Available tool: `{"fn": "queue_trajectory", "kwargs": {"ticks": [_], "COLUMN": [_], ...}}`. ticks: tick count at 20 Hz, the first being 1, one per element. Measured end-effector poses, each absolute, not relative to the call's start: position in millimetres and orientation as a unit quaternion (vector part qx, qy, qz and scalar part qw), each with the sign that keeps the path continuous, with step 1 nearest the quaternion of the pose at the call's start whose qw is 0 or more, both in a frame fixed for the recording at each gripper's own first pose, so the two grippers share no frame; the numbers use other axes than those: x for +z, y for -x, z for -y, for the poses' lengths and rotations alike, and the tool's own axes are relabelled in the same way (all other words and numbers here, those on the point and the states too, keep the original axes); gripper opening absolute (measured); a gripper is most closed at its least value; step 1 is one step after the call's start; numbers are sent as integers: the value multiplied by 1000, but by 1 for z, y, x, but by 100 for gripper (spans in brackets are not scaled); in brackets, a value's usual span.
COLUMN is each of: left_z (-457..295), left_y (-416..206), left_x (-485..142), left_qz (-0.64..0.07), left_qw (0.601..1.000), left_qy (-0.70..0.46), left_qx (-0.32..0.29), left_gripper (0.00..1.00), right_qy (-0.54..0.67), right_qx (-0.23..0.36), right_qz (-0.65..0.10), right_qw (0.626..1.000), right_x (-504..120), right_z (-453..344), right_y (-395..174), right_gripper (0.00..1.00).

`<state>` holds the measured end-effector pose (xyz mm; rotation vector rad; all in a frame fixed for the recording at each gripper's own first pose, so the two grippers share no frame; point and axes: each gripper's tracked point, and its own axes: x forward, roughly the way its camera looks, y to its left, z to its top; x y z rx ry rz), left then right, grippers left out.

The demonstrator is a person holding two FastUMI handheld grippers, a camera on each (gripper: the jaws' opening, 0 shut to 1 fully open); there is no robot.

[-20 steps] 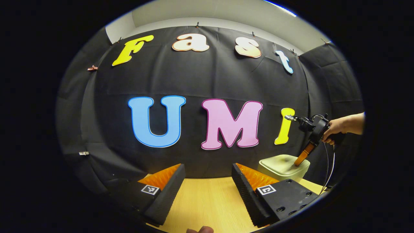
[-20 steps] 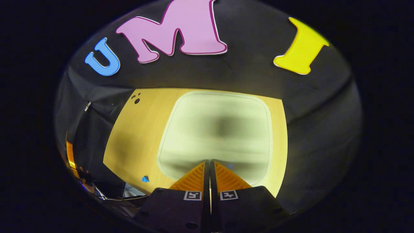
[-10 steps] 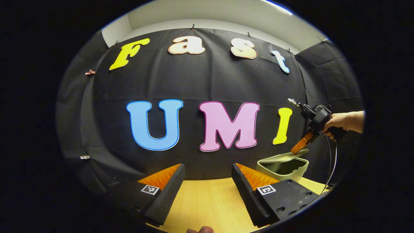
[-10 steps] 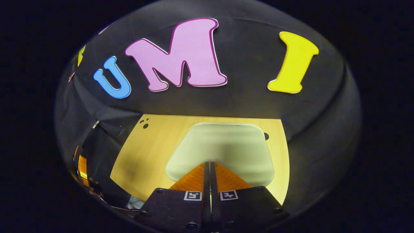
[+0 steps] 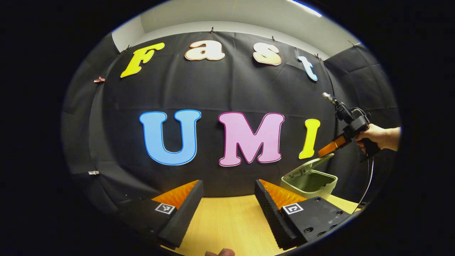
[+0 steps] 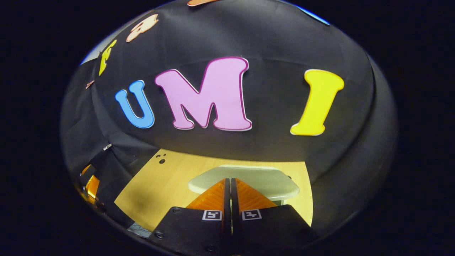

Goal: Press the lid of the desktop garbage bin to open it, pick up the crumpled paper on the desktop and throw it into the bin, then pick up the pop can on the desktop and drop it into the bin, and finally close the garbage bin lid.

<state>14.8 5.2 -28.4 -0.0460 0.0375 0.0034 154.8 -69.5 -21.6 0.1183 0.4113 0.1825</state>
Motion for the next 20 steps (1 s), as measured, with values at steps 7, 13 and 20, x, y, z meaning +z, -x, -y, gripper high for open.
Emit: {"fn": "queue_trajectory", "kwargs": {"ticks": [7, 13, 20], "left_z": [-6, -8, -11], "left_y": [-14, -15, -11], "left_x": [-26, -32, -53], "left_qz": [-19, -29, -55], "left_qw": [1000, 999, 998], "left_qy": [16, 23, 14], "left_qx": [3, 4, -4], "left_gripper": [94, 94, 94], "right_qy": [-41, -30, -37], "right_qx": [94, 117, 150], "right_qz": [-130, -76, -51], "right_qw": [986, 990, 987], "right_x": [13, 35, 32], "right_z": [61, 41, 8], "right_y": [-142, -124, -91], "right_gripper": [6, 9, 30]}}
